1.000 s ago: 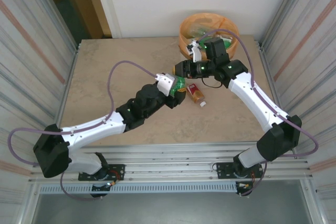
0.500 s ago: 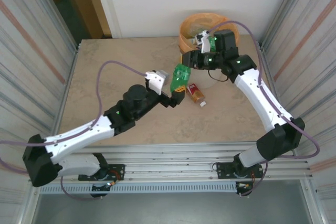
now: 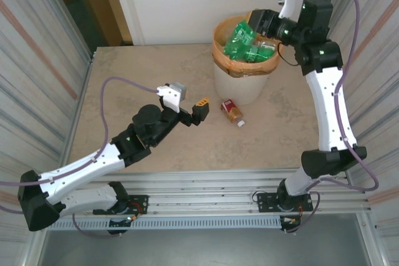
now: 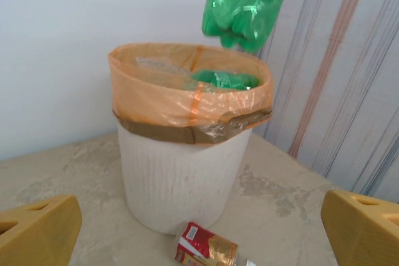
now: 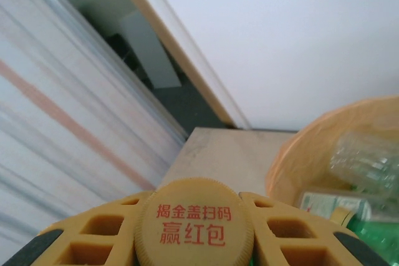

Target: Put the plastic bottles in the bin

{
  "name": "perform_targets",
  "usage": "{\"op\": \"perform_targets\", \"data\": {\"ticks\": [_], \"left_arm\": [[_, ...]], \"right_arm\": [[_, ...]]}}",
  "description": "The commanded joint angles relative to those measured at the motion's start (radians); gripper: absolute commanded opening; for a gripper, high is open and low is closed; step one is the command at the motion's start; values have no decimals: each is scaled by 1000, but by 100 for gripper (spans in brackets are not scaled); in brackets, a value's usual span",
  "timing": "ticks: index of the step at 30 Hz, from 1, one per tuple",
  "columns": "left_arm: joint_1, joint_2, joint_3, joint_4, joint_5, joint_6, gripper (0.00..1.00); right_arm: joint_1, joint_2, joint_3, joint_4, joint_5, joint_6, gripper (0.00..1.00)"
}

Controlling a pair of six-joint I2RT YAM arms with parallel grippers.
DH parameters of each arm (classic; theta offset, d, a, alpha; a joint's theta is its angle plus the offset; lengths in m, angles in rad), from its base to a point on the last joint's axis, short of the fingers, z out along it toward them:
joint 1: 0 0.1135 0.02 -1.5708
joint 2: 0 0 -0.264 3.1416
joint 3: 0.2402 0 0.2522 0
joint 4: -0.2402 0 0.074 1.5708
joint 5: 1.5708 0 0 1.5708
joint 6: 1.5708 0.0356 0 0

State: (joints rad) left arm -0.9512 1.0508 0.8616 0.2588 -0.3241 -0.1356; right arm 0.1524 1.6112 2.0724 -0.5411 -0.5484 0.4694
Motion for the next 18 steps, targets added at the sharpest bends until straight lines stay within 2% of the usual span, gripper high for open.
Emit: {"op": "perform_targets", "data": {"ticks": [1, 9, 18], "left_arm": [[18, -10, 7, -38, -52, -44, 99], [51, -14, -10, -65, -58, -94, 99], [65, 1, -12, -77, -58, -112, 99]], "right_arm": [[-25, 102, 89, -67, 25, -26, 12], [-56, 325, 356, -165, 42, -34, 12], [-56, 430, 384, -153, 58, -23, 14]]}}
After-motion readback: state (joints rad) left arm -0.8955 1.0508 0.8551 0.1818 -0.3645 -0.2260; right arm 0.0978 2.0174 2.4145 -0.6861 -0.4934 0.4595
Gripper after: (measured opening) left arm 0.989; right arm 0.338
